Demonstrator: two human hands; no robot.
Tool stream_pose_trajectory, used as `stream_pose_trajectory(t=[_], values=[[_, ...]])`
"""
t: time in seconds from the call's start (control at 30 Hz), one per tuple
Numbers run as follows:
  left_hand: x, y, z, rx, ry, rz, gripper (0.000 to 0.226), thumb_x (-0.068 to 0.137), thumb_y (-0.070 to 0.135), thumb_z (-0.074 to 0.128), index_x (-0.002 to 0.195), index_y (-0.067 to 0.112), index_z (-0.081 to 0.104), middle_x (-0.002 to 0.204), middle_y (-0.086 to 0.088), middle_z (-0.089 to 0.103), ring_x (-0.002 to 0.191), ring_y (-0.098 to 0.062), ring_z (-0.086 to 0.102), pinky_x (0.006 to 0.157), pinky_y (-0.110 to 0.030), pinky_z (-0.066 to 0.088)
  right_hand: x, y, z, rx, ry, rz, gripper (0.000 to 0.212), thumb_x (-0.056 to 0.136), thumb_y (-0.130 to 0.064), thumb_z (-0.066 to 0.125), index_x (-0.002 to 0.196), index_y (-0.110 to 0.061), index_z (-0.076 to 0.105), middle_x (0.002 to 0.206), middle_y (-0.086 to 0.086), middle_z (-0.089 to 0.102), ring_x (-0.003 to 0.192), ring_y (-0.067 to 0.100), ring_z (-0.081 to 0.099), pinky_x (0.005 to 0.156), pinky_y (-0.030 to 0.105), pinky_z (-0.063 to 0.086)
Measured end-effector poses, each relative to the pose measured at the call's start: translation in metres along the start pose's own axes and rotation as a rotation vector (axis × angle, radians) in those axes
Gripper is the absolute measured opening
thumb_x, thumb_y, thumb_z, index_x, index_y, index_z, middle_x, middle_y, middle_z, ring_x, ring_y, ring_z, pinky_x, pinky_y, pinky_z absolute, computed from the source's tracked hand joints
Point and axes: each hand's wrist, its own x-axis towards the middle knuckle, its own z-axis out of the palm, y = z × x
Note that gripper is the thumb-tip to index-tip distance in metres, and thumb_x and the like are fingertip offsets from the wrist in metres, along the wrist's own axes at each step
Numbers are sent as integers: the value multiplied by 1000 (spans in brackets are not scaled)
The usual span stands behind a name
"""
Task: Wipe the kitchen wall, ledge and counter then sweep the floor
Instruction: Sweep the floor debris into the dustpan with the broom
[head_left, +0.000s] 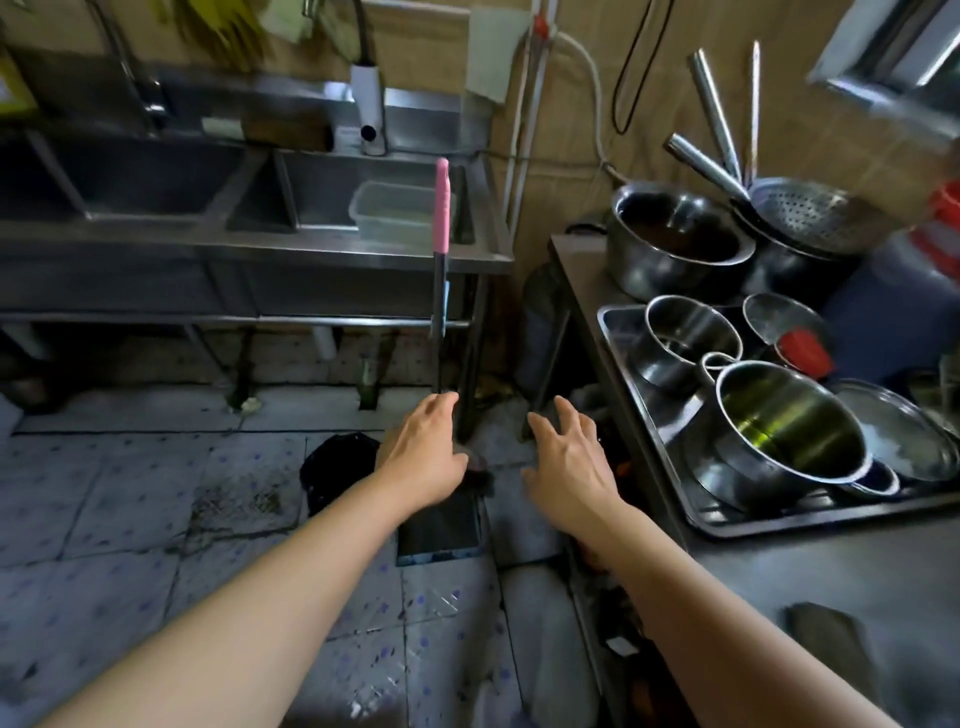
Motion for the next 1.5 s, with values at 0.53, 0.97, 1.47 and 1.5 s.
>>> stream_pose_trajectory(t=[0.53, 0.97, 1.47, 1.5], values=[[148, -20, -74, 19, 53, -96, 71, 90, 24, 57, 149, 20, 17, 156, 1, 19, 141, -19, 24, 113, -35, 26, 187, -23, -32, 88, -10, -28, 67, 92, -25, 54, 149, -20, 18, 157, 12, 2, 142, 31, 9, 113, 41, 24], [255, -61, -102, 95, -10, -31, 73, 88, 26, 60, 147, 23, 18, 154, 4, 21, 140, -19, 27, 113, -36, 28, 284, -44, -27, 121, -34, 113, 65, 88, -22, 53, 146, -19, 23, 156, 11, 4, 141, 30, 12, 110, 39, 29], [333, -141, -143, 269, -341, 524, 74, 84, 28, 60, 147, 23, 21, 153, 4, 24, 138, -17, 28, 112, -36, 28, 265, -144, 11, 257, 124, 682, 77, 88, -29, 58, 149, -20, 12, 154, 11, 11, 138, 32, 18, 109, 38, 28], [332, -144, -144, 264, -352, 551, 75, 84, 28, 61, 147, 22, 21, 152, 4, 24, 138, -18, 28, 112, -36, 28, 261, -152, 13, 264, 124, 712, 77, 88, -28, 57, 149, -20, 11, 154, 11, 11, 138, 32, 18, 109, 38, 28]])
